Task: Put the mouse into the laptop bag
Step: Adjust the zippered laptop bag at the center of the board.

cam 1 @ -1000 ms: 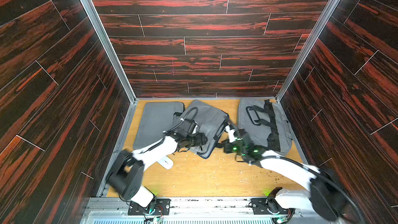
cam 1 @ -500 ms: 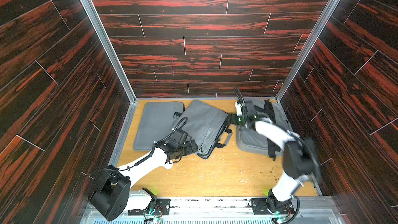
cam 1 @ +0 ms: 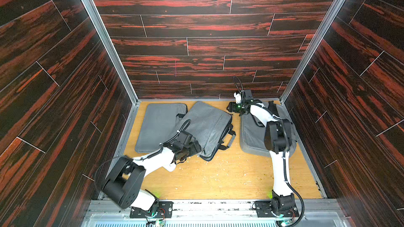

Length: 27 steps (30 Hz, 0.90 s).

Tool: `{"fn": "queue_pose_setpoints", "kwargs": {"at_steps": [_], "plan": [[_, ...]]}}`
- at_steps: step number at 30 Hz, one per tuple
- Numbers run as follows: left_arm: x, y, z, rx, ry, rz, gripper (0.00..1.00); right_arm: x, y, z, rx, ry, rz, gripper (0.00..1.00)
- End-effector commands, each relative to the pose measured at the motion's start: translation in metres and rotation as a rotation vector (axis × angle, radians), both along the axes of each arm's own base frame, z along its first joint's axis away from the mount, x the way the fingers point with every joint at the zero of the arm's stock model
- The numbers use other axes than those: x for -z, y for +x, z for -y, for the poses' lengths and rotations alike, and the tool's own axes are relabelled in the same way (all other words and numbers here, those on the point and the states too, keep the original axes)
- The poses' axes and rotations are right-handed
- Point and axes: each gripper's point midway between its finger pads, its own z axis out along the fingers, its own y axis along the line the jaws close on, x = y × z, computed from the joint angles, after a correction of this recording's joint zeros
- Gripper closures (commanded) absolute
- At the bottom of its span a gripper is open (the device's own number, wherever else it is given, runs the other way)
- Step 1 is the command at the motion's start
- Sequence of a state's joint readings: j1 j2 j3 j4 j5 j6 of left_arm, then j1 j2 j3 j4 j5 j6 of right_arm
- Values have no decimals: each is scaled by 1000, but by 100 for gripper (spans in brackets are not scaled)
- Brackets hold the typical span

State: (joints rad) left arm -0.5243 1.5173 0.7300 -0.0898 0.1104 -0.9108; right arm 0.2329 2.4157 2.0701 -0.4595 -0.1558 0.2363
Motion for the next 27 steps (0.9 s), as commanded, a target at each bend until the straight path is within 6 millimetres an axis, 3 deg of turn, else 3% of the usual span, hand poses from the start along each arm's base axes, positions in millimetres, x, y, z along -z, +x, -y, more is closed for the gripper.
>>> {"fn": "queue_pose_setpoints", "kwargs": {"at_steps": [1,8,9,12,14,19,22,27], "plan": [[-8,20,14,-5,-67,35,0,36,-21,-13,-61,24,-134,34],[3,28,20,1,-107,8,15,60,-47,-16,-69,70,-208,41],[2,28,20,1,-113,9,20,60,-51,-17,-73,75,-214,47],[-1,30,19,-1,-119,13,39,56,-65,-17,-79,102,-207,88],[-6,31,16,-6,-120,22,55,49,-72,-15,-72,109,-186,97],[-30,32,4,-9,-89,67,88,18,-91,-12,-58,145,-132,100],[-47,35,-10,-11,-22,107,91,-4,-103,-12,-44,192,-100,100],[-60,48,-45,-77,65,153,93,-32,-131,-35,-101,286,-89,100]]}}
